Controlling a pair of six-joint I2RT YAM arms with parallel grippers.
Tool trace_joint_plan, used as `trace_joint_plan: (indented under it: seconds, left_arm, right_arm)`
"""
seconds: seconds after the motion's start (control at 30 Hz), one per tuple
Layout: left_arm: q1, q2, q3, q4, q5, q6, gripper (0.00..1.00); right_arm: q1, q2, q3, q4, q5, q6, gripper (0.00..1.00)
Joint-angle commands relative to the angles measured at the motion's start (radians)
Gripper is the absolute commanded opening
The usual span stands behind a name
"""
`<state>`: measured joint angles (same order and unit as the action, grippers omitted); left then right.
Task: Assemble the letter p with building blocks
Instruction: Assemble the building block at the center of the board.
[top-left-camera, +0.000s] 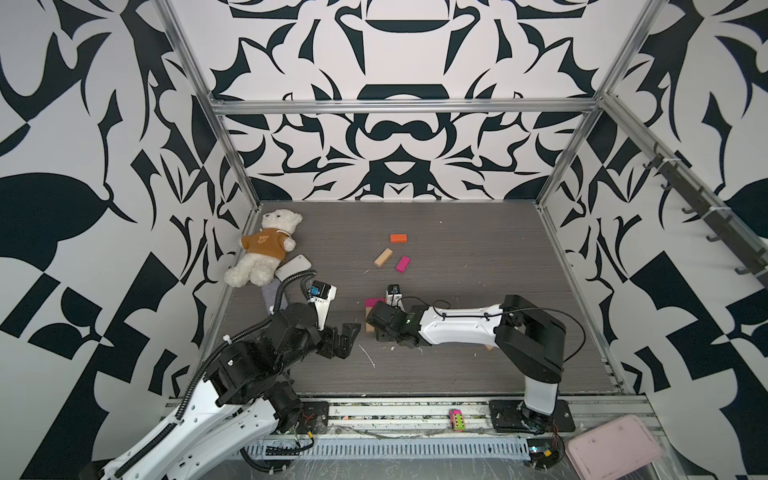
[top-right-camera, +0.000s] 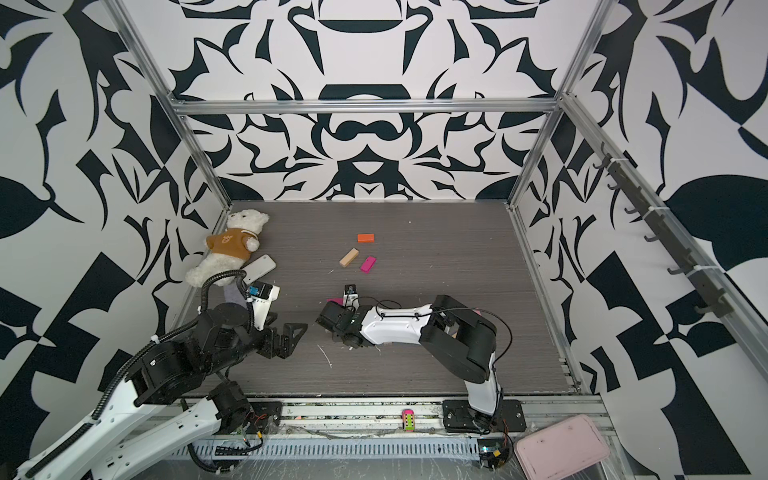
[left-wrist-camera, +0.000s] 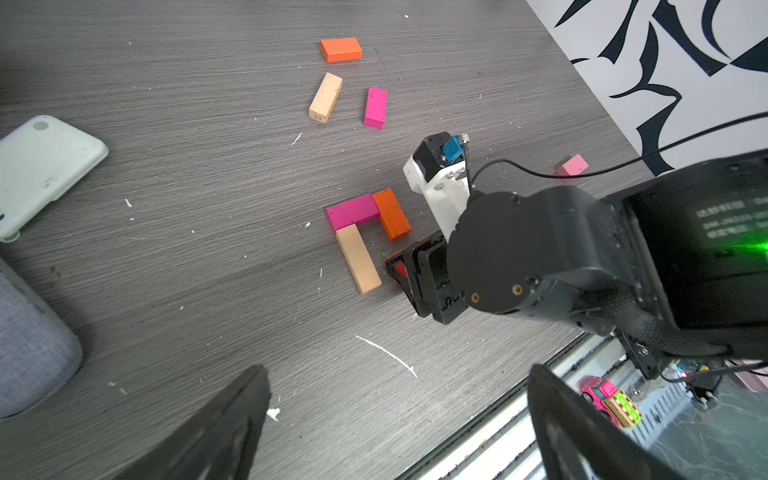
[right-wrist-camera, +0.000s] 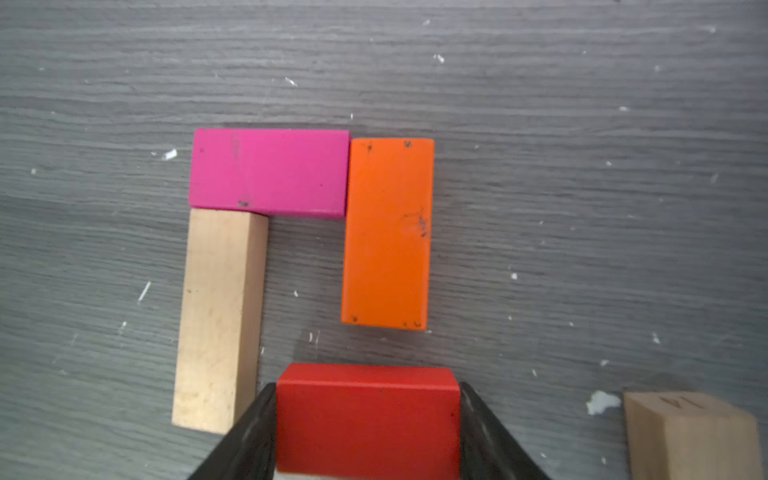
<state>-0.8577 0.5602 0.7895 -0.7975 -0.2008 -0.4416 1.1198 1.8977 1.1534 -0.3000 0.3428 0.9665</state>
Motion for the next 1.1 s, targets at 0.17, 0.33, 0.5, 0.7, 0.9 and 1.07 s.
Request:
trace_joint_plan:
  seconds: [0.17,0.33,0.5,0.7,0.9,1.07]
  left_arm:
    - [0.003,0.001,-0.015,-0.023,0.006,-0.003,0.99]
    - [0.003,0.001,-0.015,-0.023,0.007,-0.003,0.99]
    - [0.003,0.003,-0.016,-0.023,0.007,-0.003,0.99]
    - [0.003,0.004,-0.016,-0.023,0.008,-0.001,0.99]
    - [0.003,0.006,-0.016,-0.023,0.009,-0.002,0.99]
    - [0.003,0.006,-0.016,-0.023,0.01,-0.001,1.0]
  right_arm:
    - [-0.003,0.005,0.039,-0.037,0.033,0.004,0.64]
    - [-0.006,0.014,0.042,-0.039,0.032,0.003,0.64]
    - [-0.011,0.024,0.048,-0.042,0.027,0.002,0.65]
    - [-0.017,0.029,0.049,-0.042,0.025,-0.001,0.66]
    - [-0.02,0.035,0.052,-0.044,0.024,-0.002,0.66]
    - [-0.021,0.043,0.06,-0.045,0.02,-0.004,0.67]
